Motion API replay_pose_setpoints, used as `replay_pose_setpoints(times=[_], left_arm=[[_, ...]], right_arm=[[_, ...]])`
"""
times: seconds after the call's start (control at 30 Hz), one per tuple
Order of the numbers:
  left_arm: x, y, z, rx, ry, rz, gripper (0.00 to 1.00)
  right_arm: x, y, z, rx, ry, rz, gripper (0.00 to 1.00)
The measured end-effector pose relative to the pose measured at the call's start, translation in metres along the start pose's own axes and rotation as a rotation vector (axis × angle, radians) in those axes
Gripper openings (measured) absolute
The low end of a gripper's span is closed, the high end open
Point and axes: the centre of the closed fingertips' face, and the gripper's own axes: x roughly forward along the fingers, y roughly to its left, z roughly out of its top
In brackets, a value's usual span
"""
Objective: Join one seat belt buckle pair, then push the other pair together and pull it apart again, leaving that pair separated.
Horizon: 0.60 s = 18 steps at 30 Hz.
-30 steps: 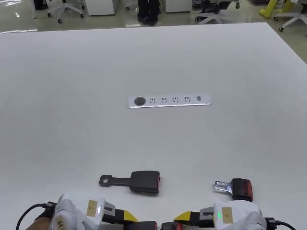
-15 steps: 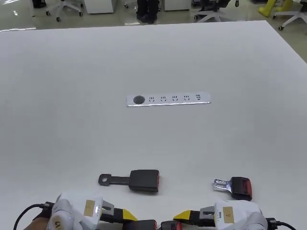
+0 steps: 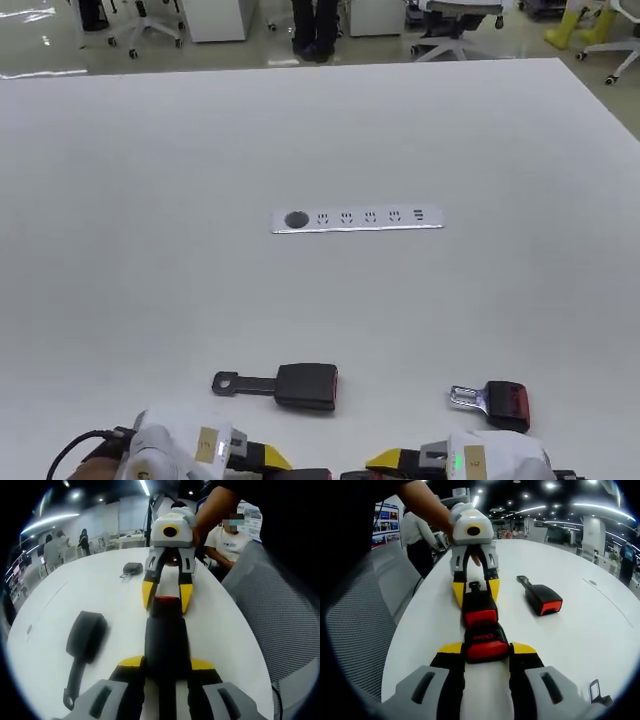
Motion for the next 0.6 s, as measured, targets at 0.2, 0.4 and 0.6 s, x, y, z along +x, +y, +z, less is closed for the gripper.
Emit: replay_pose_setpoints(times=[0.2,0.4,0.6], left_arm=[[0.001,-0.001,0.0,0.023,0.045,0.004,0.34],[0.002,-0.003,-0.001,0.022,0.076,0.0,0.38],[-0.005,-0.001,0.007,-0.057,0.055,0.053,0.64]], right_arm=[[0.0,0.001,0.0,-0.03,0.039,-0.009,0.33],[-0.001,-0.001,-0.001,-0.038,0.064,-0.029,0.34],[-0.009,-0.007,0.012,0.054,-0.003,-0.074,0.57]])
